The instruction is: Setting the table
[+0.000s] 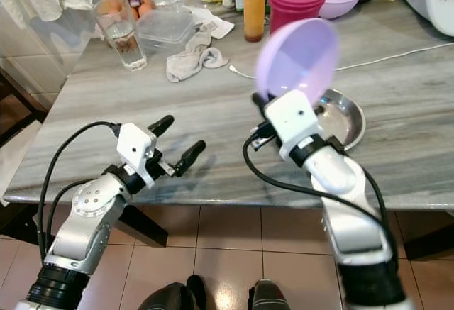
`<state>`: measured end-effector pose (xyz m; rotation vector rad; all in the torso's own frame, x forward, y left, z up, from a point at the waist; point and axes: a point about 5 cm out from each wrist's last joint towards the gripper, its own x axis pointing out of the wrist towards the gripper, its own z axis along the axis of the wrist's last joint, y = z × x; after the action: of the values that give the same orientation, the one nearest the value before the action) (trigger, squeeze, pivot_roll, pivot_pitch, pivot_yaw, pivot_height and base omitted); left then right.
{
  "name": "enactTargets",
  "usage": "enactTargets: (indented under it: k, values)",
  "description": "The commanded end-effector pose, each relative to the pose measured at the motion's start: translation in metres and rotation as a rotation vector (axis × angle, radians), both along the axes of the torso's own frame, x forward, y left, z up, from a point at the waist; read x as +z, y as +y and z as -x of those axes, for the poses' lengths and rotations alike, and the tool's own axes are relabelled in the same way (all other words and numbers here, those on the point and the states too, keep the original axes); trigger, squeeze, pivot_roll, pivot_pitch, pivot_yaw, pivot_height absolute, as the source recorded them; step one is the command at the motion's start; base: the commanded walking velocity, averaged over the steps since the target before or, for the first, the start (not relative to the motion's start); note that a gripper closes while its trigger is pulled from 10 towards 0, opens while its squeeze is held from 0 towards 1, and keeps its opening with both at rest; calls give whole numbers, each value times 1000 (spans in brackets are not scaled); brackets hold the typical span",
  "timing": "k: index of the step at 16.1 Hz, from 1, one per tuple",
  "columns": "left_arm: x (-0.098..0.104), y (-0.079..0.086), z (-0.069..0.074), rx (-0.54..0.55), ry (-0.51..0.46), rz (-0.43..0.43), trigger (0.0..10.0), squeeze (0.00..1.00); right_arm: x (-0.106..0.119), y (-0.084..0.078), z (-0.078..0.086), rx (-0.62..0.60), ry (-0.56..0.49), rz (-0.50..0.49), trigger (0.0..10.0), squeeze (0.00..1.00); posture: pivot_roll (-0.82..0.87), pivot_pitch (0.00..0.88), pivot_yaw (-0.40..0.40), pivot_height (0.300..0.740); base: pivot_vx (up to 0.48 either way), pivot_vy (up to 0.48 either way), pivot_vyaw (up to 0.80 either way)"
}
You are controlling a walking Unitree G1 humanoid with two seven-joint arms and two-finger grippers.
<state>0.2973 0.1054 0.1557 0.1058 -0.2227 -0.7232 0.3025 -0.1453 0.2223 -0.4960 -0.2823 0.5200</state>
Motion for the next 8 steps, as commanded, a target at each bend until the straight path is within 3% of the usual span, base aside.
enactTargets:
  k: [1,3,8]
  values:
    - [3,2,5,-33,-24,-8,10000,0,1,5,-1,69,19,28,10000,0,-314,214,110,740,0,0,0]
    - [0,4,11,-66,-38,-50,10000,0,0,9,-6,166,131,24,10000,0,-310,221,107,740,0,0,0]
    - [-6,2,16,-63,-20,-51,10000,0,-12,14,-1,383,245,194,10000,0,-308,235,103,740,0,0,0]
